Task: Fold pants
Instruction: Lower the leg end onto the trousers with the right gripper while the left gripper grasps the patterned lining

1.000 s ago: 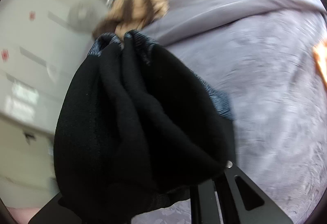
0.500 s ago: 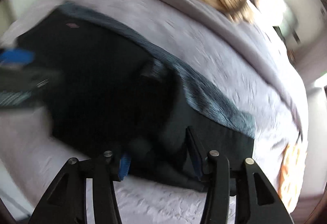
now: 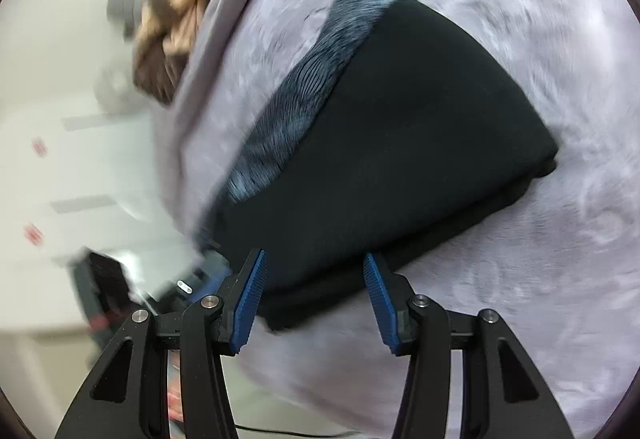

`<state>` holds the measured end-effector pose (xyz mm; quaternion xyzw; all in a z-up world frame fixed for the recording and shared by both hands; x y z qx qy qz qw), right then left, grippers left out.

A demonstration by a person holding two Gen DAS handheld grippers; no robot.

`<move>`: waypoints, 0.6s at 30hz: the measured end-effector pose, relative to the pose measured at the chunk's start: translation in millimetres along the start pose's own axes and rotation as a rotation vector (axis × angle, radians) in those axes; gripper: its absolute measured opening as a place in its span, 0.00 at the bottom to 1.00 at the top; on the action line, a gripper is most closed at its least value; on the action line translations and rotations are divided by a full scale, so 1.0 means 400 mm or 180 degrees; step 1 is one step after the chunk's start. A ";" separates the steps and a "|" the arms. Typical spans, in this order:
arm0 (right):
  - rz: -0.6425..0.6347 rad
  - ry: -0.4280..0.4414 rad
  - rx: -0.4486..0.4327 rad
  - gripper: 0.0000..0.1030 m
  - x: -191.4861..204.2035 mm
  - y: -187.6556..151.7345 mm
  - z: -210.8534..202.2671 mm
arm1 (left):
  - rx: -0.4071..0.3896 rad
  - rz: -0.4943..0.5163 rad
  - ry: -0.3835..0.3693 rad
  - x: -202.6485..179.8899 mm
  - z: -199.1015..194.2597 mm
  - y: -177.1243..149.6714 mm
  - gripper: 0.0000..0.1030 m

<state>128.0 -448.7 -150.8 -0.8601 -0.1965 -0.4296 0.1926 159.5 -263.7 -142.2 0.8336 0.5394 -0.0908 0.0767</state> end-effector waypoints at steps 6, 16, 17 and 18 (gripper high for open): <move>0.0454 0.0067 0.0007 0.05 -0.049 -0.018 0.023 | -0.0026 0.0139 0.0192 -0.010 0.018 -0.004 0.50; 0.0140 -0.0182 0.0229 0.05 -0.052 -0.073 0.104 | -0.0197 0.0241 0.0702 0.034 0.062 -0.027 0.51; 0.0164 -0.0193 0.0266 0.05 -0.060 -0.070 0.111 | -0.0236 0.0263 0.0735 0.030 0.058 -0.024 0.51; 0.0163 -0.0194 0.0312 0.06 -0.057 -0.065 0.115 | -0.0278 0.0296 0.0776 0.023 0.051 -0.020 0.51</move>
Point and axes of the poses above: each gripper's, at about its wrist camera, not at the fingertips, and z roughly the way its jaws point, x to its left, y to its top, the point moved 9 cm from there along z, roughly the way its jaws point, and after that the axes turned 7 degrees about y, right-handed, at the moved point
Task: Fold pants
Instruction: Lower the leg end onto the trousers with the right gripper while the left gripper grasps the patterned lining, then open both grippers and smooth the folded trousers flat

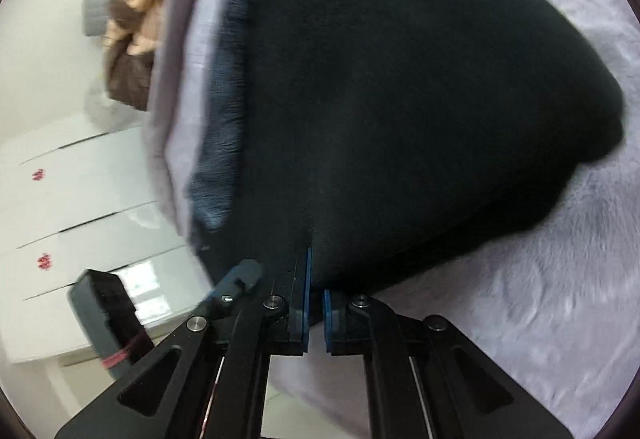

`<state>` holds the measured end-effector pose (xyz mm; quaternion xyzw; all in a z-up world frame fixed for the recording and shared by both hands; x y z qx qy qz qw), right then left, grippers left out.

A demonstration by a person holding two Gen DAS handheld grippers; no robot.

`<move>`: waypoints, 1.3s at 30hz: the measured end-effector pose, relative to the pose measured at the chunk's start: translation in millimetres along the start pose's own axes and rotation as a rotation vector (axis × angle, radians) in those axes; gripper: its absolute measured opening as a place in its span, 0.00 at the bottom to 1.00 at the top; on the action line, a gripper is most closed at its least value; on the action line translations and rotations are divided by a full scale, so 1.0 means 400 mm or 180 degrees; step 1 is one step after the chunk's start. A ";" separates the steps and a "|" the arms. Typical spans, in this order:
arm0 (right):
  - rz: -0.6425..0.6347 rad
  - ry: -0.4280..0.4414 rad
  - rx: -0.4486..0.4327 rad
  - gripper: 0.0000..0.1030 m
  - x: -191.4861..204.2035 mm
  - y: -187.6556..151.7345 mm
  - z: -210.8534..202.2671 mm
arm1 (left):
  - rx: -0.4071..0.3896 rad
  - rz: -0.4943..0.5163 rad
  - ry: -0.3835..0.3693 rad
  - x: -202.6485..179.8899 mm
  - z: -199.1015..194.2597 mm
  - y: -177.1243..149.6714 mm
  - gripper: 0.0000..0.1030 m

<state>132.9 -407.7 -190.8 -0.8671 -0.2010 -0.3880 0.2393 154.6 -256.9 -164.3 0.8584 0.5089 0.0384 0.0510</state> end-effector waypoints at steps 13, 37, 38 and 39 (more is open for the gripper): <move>-0.1296 -0.0443 -0.0280 0.55 0.122 0.309 -0.213 | -0.0364 -0.0023 0.0065 -0.028 -0.121 0.119 0.51; -0.1650 -0.1468 -0.0202 0.48 0.132 0.266 -0.138 | -0.0492 0.0153 0.0296 -0.074 -0.090 0.093 0.80; -0.1738 -0.1391 -0.0212 0.47 0.136 0.253 -0.157 | -0.0472 0.0105 0.0305 -0.052 -0.094 0.078 0.80; -0.1844 -0.1323 -0.0216 0.44 0.165 0.233 -0.151 | -0.0458 0.0072 0.0327 -0.037 -0.093 0.071 0.80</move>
Point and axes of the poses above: each gripper's, at about its wrist camera, not at the fingertips, and z roughly the way its jaws point, x to its left, y to its top, the point moved 9 cm from there along z, roughly the way its jaws point, and after that the axes turned 7 degrees about y, right-handed, at the moved point
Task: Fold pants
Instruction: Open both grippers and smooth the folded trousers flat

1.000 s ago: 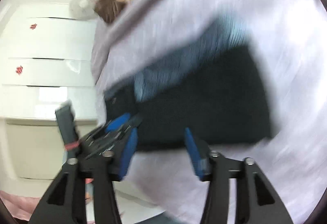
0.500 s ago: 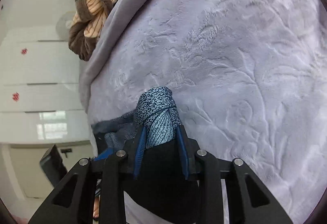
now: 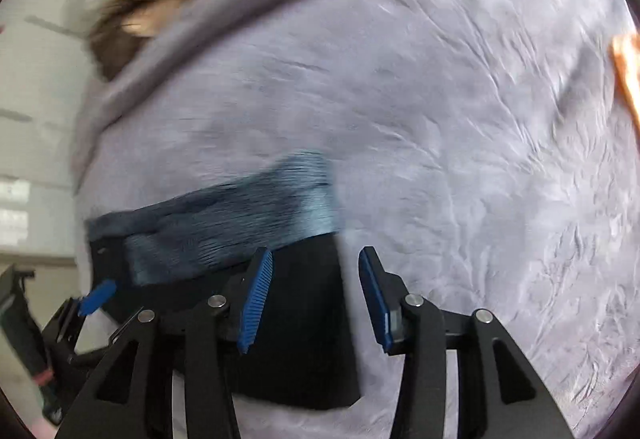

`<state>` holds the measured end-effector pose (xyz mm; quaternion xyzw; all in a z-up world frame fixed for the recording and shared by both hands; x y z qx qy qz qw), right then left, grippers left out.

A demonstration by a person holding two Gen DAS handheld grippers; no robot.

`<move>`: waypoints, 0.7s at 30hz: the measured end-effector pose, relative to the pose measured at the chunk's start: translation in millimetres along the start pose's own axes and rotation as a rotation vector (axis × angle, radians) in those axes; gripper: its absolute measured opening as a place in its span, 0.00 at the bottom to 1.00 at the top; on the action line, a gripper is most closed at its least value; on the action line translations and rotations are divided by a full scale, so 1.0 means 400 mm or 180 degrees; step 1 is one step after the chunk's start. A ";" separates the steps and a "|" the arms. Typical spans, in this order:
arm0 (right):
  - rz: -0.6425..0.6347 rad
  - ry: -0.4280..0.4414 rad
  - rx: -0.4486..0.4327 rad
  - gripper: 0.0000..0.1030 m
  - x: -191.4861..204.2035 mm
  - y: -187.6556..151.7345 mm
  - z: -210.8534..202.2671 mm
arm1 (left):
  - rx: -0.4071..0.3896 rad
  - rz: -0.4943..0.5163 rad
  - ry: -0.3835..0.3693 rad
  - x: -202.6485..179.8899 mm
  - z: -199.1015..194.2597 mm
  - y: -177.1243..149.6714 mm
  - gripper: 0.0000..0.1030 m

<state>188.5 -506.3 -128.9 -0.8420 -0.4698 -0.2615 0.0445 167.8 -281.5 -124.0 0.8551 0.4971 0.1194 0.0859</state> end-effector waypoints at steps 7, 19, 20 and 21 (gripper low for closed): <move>-0.0570 0.0419 0.0428 0.35 0.247 -0.002 0.197 | 0.0154 -0.0399 0.0155 0.140 -0.007 -0.090 0.80; -0.0504 0.0132 0.0386 0.52 0.329 0.042 0.276 | 0.0380 -0.0774 0.0212 0.277 -0.011 -0.201 0.80; -0.0496 0.0140 0.0388 0.55 0.334 0.026 0.253 | 0.0376 -0.0784 0.0208 0.278 -0.015 -0.202 0.80; -0.0472 0.0154 0.0403 0.55 0.337 0.009 0.239 | 0.0372 -0.0787 0.0198 0.281 -0.019 -0.204 0.80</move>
Point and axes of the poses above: each gripper's, at about its wrist camera, not at the fingertips, and z roughly the way its jaws point, x to its left, y to its top, the point moved 9 cm from there along z, roughly the way its jaws point, and after that the axes turned 7 degrees about y, right-handed, at the moved point
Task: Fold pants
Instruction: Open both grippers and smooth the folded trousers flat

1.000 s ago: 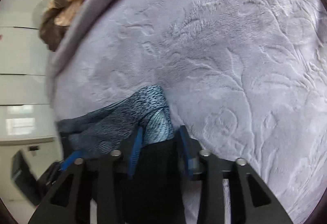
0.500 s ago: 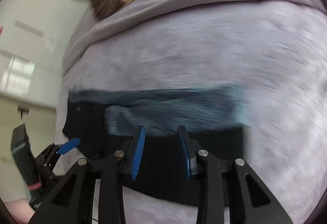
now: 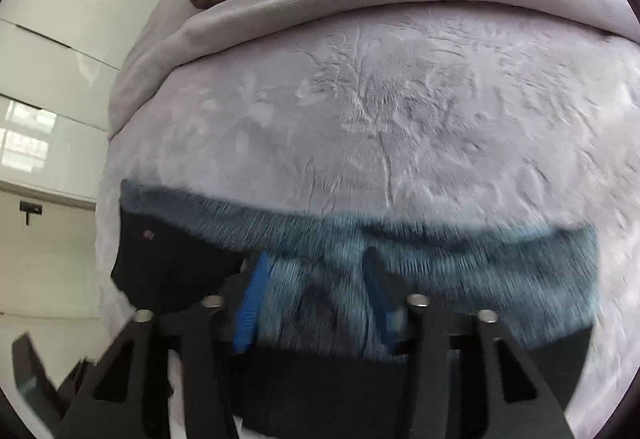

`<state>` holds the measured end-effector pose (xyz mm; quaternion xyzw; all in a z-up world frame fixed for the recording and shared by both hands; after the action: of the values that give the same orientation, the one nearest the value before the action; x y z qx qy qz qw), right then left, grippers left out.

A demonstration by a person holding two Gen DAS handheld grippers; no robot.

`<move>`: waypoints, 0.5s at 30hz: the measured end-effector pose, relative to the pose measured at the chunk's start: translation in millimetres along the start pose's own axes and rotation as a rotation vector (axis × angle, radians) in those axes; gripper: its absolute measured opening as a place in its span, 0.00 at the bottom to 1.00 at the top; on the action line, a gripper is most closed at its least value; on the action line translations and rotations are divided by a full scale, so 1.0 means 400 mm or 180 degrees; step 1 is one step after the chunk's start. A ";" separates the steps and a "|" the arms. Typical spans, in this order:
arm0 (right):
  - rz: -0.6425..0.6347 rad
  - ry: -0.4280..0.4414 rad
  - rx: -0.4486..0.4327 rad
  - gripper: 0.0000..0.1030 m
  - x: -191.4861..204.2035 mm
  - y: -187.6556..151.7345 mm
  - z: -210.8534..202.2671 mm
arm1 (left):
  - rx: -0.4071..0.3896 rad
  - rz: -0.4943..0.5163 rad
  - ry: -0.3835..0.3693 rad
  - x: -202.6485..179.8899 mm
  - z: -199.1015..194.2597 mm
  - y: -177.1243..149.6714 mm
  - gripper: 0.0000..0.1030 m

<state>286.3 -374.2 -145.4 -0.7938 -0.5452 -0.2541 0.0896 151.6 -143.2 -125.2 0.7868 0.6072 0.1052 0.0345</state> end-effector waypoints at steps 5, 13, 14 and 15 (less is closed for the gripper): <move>0.0049 -0.0092 0.0147 0.62 0.014 -0.134 -0.061 | 0.0002 0.0020 -0.0078 -0.011 -0.022 -0.007 0.80; 0.0125 -0.0219 0.0223 0.70 0.023 -0.286 -0.111 | 0.0057 0.0019 -0.0146 -0.012 -0.041 -0.035 0.80; 0.0148 -0.0220 0.0231 0.71 0.029 -0.298 -0.109 | 0.0051 0.0007 -0.0161 -0.008 -0.043 -0.039 0.80; 0.0158 -0.0218 0.0242 0.72 0.033 -0.308 -0.108 | 0.0045 0.0003 -0.0166 -0.006 -0.046 -0.041 0.87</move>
<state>164.5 -333.4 -118.5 -0.8113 -0.5374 -0.2036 0.1073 131.5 -142.7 -110.5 0.7898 0.6065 0.0804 0.0448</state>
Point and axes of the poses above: each gripper's, at about its wrist camera, not at the fingertips, and z roughly the way its jaws point, x to its left, y to its top, the point moved 9 cm from there along z, roughly the way its jaws point, and after that the axes turned 7 degrees about y, right-handed, at the moved point
